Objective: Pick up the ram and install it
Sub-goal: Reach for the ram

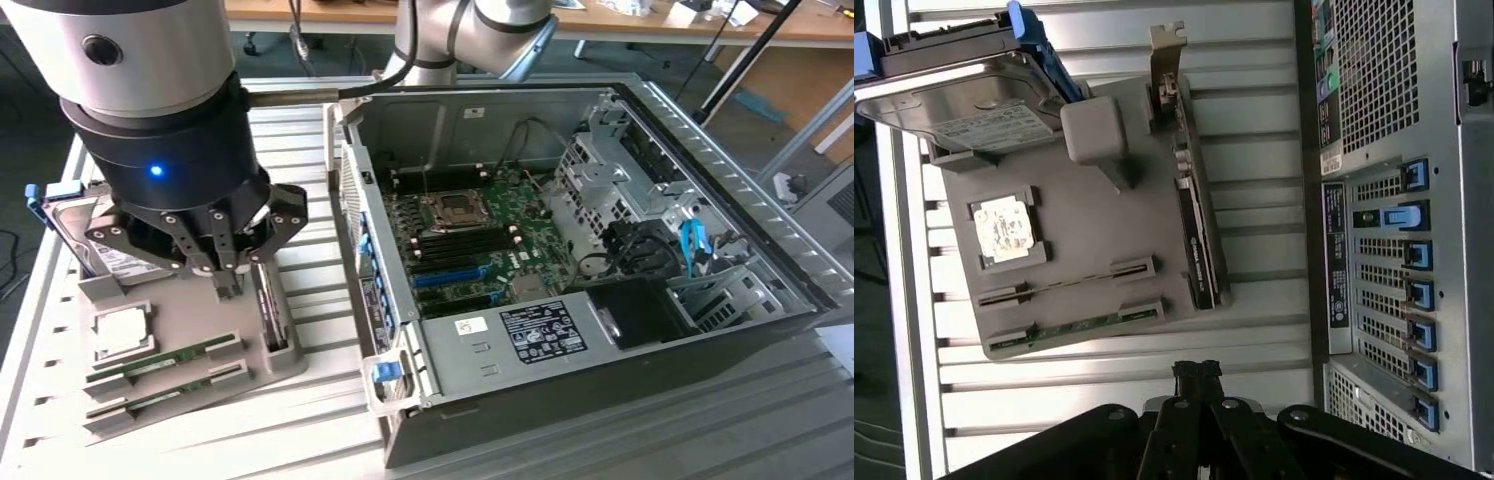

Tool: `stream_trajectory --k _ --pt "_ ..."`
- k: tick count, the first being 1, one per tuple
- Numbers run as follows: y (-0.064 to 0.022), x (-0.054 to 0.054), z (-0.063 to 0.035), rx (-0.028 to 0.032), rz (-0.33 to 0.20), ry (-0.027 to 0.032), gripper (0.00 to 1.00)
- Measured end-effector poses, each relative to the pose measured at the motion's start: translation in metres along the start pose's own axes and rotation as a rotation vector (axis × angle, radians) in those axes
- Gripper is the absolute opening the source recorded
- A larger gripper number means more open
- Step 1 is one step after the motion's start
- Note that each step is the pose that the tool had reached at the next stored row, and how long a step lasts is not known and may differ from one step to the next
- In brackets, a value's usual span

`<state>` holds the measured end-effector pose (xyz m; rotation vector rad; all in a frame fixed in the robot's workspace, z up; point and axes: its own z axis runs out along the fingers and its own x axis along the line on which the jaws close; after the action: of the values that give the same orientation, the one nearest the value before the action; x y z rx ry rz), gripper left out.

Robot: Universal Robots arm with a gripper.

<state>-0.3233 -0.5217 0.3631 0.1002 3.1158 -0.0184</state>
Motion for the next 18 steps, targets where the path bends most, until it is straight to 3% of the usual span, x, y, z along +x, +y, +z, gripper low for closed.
stream_trajectory --k 2,6,18 --pt "-0.0018 0.005 0.0026 0.0000 -0.002 0.0003 0.11" --pt "-0.0044 0.027 0.0108 0.0000 -0.002 0.0003 0.11" --pt "-0.0175 0.049 0.0333 0.0004 -0.005 0.0091 0.11"
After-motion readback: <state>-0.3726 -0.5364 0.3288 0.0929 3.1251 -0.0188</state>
